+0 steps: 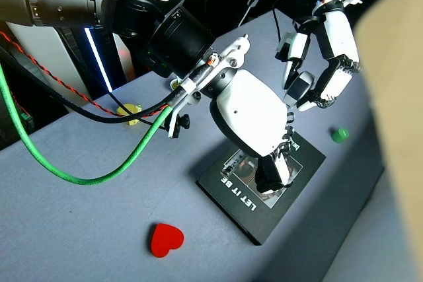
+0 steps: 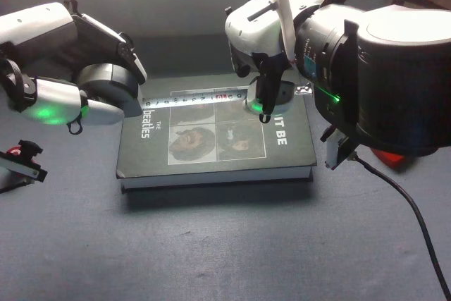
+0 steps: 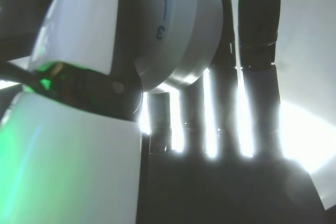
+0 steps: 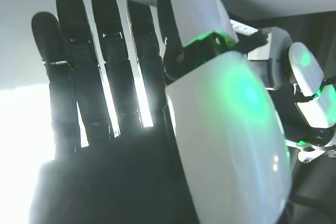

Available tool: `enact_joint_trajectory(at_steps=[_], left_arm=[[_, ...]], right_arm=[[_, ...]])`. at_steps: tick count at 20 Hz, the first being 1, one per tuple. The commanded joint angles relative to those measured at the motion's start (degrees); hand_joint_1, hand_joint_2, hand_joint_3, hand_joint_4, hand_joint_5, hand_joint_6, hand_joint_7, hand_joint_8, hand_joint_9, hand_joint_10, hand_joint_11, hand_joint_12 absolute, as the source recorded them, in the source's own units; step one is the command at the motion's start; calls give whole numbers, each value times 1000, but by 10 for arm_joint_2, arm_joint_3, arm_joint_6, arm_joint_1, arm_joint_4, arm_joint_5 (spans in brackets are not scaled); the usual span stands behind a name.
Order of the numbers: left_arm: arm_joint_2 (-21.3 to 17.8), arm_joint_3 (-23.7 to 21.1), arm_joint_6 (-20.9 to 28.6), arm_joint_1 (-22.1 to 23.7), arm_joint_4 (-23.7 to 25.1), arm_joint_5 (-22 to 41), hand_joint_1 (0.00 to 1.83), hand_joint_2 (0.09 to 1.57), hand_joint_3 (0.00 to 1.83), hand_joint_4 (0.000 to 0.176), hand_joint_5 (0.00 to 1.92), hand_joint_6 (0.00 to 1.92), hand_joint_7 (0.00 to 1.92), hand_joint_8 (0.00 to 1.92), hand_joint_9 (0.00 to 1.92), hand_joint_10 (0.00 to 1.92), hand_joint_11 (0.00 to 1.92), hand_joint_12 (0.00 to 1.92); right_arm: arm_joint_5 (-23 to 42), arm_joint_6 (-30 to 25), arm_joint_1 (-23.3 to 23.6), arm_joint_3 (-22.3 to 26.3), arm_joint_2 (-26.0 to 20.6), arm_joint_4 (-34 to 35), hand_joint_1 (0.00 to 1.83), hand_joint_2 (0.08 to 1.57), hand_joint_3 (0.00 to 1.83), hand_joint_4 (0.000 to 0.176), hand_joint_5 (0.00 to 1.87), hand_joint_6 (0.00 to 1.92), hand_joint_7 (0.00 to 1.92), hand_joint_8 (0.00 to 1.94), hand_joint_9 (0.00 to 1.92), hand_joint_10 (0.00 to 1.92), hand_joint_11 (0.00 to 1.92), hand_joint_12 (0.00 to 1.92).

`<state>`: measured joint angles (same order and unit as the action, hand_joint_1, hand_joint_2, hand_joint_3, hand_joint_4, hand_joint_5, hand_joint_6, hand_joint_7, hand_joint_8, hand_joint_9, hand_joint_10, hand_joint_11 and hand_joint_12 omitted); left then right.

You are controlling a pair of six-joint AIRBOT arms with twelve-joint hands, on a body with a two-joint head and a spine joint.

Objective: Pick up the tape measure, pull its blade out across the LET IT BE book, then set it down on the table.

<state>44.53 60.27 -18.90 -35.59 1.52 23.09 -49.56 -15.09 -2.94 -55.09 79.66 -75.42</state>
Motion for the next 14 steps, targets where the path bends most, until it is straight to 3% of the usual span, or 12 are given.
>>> enact_joint_trajectory(at_steps=[1, 14], left_arm=[[1, 4, 8, 5, -8, 73, 1381, 1104, 0, 0, 1009, 732, 939, 1033, 958, 1249, 942, 1136], [1, 4, 12, 4, -8, 74, 1382, 1101, 0, 0, 999, 751, 962, 996, 961, 1245, 928, 1136]], right_arm=[[2, 3, 3, 4, -1, -46, 988, 1122, 0, 0, 789, 0, 895, 2, 885, 7, 488, 958], [4, 4, 2, 6, -1, -51, 985, 1118, 0, 0, 817, 9, 921, 12, 904, 11, 497, 955]])
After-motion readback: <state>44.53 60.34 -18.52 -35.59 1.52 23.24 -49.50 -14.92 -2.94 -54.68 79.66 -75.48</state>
